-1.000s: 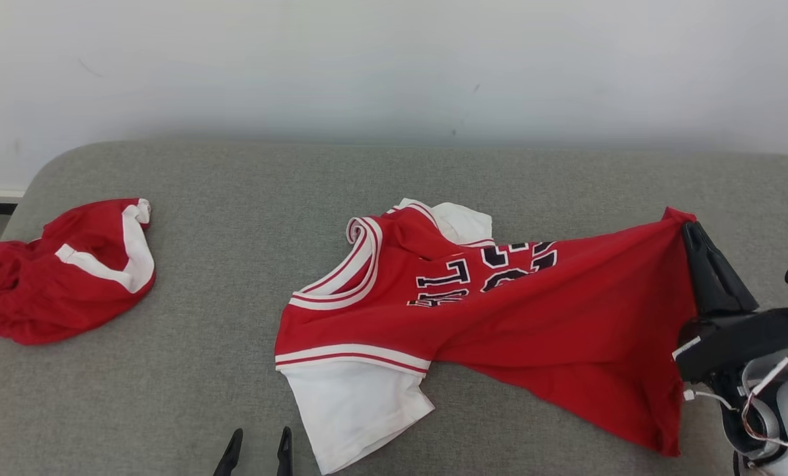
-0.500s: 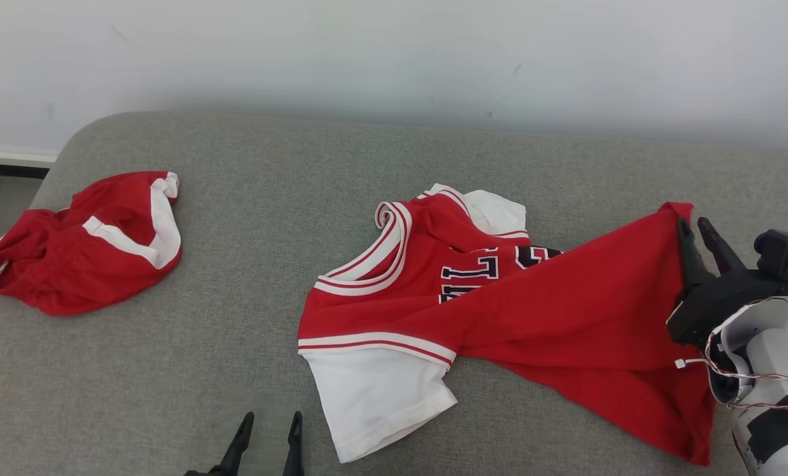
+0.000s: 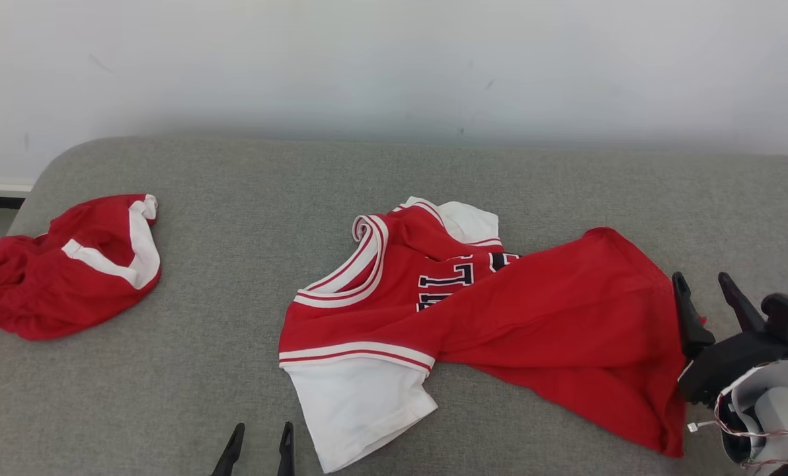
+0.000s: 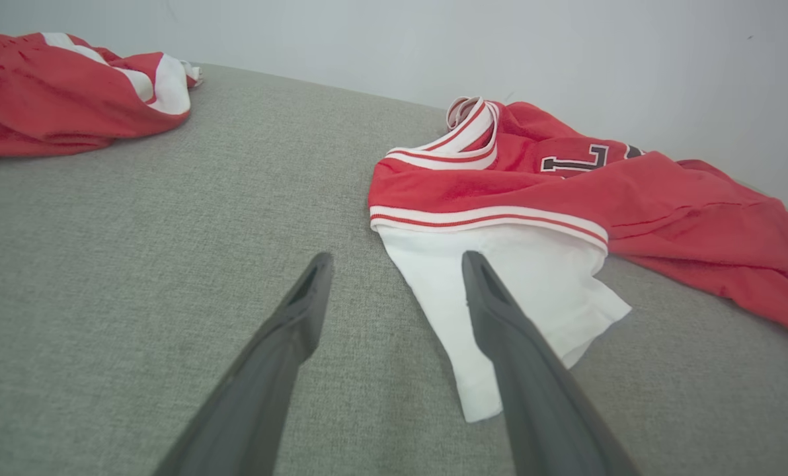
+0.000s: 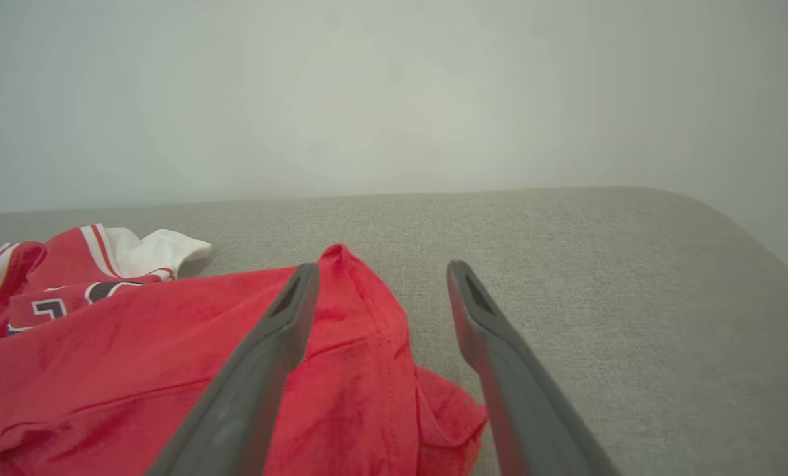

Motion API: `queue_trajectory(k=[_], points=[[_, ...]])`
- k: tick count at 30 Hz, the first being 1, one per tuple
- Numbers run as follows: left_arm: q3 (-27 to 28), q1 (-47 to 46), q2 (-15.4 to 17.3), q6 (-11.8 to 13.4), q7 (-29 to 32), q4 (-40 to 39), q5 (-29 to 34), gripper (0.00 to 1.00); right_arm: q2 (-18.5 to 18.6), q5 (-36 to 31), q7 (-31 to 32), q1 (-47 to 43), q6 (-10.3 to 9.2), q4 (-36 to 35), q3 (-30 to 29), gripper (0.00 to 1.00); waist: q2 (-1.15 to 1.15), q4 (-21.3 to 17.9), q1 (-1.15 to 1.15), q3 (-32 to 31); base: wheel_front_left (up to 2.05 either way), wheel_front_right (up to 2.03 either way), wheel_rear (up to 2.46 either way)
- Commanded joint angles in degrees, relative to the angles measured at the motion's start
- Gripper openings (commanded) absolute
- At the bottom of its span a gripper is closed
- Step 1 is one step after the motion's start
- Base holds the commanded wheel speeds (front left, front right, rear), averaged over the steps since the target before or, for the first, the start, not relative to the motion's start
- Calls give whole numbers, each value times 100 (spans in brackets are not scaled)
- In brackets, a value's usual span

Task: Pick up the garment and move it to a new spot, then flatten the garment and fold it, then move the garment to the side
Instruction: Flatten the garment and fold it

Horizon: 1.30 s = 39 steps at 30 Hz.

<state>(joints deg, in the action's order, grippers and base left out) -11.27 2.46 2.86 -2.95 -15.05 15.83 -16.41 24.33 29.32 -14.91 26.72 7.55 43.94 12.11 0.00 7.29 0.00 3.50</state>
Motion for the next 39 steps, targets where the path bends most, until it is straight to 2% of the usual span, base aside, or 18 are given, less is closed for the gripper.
queue_trajectory(k=[1,8,23,24,25,27,34,39], points=[[14,53,4,4,-19,-22,53,100,32,87,-27,-148,-14,-52,-36,100,0,-77,0,13,0,0,0],[31,-101,4,-57,-19,-6,103,100,33,200,9,33,-14,92,-23,100,0,-163,0,217,0,0,0],[-60,-239,4,-86,-19,60,84,100,97,566,506,832,-14,1284,669,100,0,202,0,380,0,0,0],[-56,-241,4,-86,-19,51,83,100,94,597,483,858,-14,1327,708,96,0,214,0,386,0,0,0],[-50,-241,4,-87,-19,44,84,100,81,638,480,871,-14,1367,753,87,0,222,0,393,0,0,0],[-35,-236,4,-86,-19,31,89,100,72,690,446,907,-14,1410,854,0,0,221,0,416,0,0,0],[-16,-190,3,-74,-19,50,140,100,76,845,146,980,-14,1381,1174,0,0,102,0,375,0,0,0],[32,-56,4,-63,-19,65,139,100,-5,1217,1,666,-14,834,1267,0,0,-113,0,168,0,0,0]])
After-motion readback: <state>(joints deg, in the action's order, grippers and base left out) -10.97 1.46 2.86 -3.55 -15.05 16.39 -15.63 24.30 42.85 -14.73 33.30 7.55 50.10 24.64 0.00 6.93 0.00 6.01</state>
